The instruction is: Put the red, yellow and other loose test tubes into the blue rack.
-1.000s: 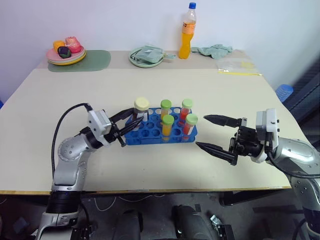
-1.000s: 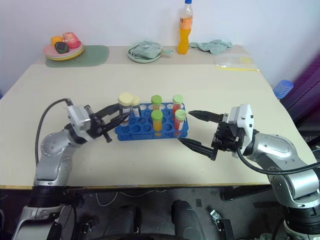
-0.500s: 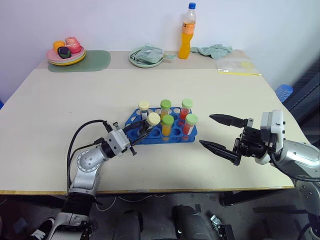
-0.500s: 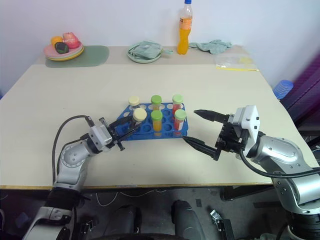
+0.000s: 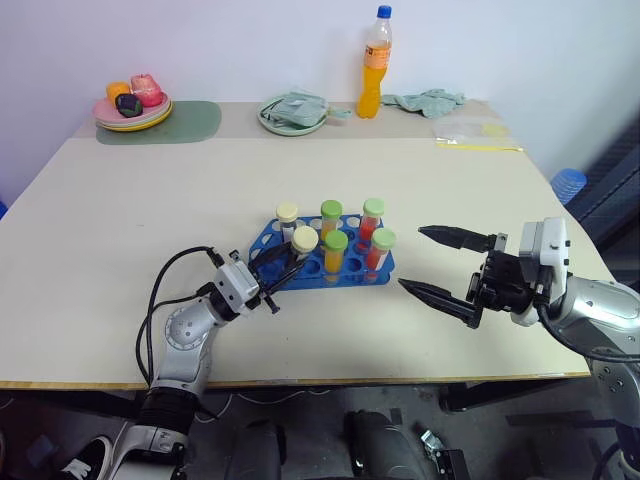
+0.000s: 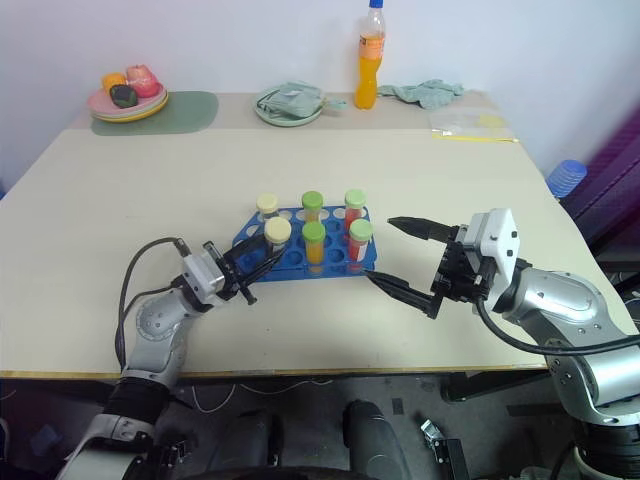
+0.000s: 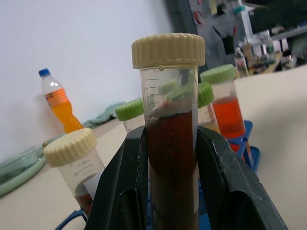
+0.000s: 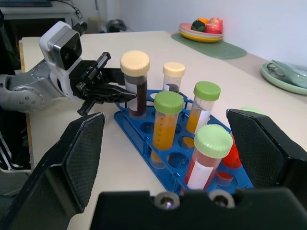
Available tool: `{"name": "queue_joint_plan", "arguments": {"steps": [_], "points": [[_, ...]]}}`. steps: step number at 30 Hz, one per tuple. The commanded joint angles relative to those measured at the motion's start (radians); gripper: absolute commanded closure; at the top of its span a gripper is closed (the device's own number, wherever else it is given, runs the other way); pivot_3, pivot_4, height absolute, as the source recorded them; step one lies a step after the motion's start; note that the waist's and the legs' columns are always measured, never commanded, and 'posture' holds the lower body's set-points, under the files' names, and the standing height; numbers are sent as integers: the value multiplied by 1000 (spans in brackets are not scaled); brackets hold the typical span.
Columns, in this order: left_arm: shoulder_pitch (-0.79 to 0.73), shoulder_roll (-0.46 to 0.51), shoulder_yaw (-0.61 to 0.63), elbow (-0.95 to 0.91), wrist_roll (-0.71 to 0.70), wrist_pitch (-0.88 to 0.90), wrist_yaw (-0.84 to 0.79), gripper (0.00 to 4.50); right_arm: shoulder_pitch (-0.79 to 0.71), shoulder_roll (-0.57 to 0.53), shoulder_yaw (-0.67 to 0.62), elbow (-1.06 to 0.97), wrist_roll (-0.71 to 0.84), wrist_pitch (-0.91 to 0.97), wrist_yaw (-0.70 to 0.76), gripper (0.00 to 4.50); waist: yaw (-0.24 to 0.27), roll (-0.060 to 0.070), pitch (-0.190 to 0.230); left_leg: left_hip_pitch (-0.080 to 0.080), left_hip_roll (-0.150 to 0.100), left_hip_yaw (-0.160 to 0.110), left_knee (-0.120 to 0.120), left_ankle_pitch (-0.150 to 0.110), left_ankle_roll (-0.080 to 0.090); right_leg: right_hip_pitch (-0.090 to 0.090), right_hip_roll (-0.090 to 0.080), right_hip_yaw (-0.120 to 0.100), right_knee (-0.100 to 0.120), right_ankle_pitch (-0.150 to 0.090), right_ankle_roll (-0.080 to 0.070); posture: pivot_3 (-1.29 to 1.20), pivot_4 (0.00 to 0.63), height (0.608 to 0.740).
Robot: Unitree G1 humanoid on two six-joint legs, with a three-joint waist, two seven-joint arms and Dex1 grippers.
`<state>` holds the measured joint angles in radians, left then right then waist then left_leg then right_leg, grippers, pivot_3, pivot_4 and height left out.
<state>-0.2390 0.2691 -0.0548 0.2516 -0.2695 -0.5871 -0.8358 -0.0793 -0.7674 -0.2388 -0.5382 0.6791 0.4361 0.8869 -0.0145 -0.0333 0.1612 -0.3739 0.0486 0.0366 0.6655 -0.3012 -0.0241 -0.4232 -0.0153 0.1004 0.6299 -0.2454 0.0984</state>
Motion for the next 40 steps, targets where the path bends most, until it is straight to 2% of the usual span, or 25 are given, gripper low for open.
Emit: {"name": "queue_joint_plan", "arguments": {"steps": [1,5,10,13,15,18,20,25,28,33,37,40], "points": [[12,-4,10,-24,-42,50,6,3331,-6,-11,-13,-14,-8,-15,4,0,0,0,0,0,0,0,0,0,0,0,0,0,0,0,0,0,150,740],[23,-2,49,-35,-126,150,9,3331,-11,-8,-7,-10,-20,-21,6,0,-3,0,0,0,0,0,0,0,0,0,0,0,0,0,0,0,150,740],[28,12,63,-40,-121,169,0,3331,-19,-3,2,2,-38,-31,11,0,-6,0,0,1,1,-1,0,0,0,0,2,0,0,0,0,0,150,740],[31,23,70,-57,-147,206,-17,2269,-25,1,8,8,-45,-36,12,0,-5,0,0,0,1,-1,0,0,1,0,2,0,0,0,0,0,150,740],[23,33,89,-75,-151,208,-10,1336,-29,3,12,11,-47,-37,12,0,-4,0,0,0,1,-1,0,0,1,0,2,0,0,0,-1,0,150,740],[30,97,126,-122,-192,256,-50,37,-39,9,23,23,-54,-43,11,0,-4,0,0,0,1,-1,0,0,1,0,1,0,0,-1,-1,0,150,740],[49,160,151,-168,-254,343,-95,37,-44,13,32,31,-59,-49,10,0,-5,0,0,0,1,-1,0,0,1,0,2,0,0,-1,-2,0,150,740],[110,414,273,-325,-561,778,-222,37,-53,25,52,54,-68,-62,21,0,-10,0,1,0,2,0,0,-1,2,-1,2,0,1,-2,-3,0,150,740],[113,524,335,-340,-633,904,-290,37,-65,37,72,74,-79,-80,31,0,-6,1,1,0,2,0,0,-1,2,-1,1,-1,1,-2,-3,0,150,740],[50,619,361,-274,-627,983,-401,37,-95,53,96,102,-93,-100,41,0,-2,1,1,0,2,1,0,-1,2,-2,1,-1,0,-2,-4,0,150,740],[-89,618,358,-108,-543,919,-444,37,-94,73,120,110,-128,-134,33,0,-2,1,1,0,2,1,0,-1,2,-2,2,-1,0,-2,-4,0,150,740],[-124,617,345,-89,-510,916,-475,37,-101,82,116,106,-135,-143,25,0,-4,1,1,0,2,1,0,-1,2,-2,2,0,0,-2,-4,0,150,740]]}}
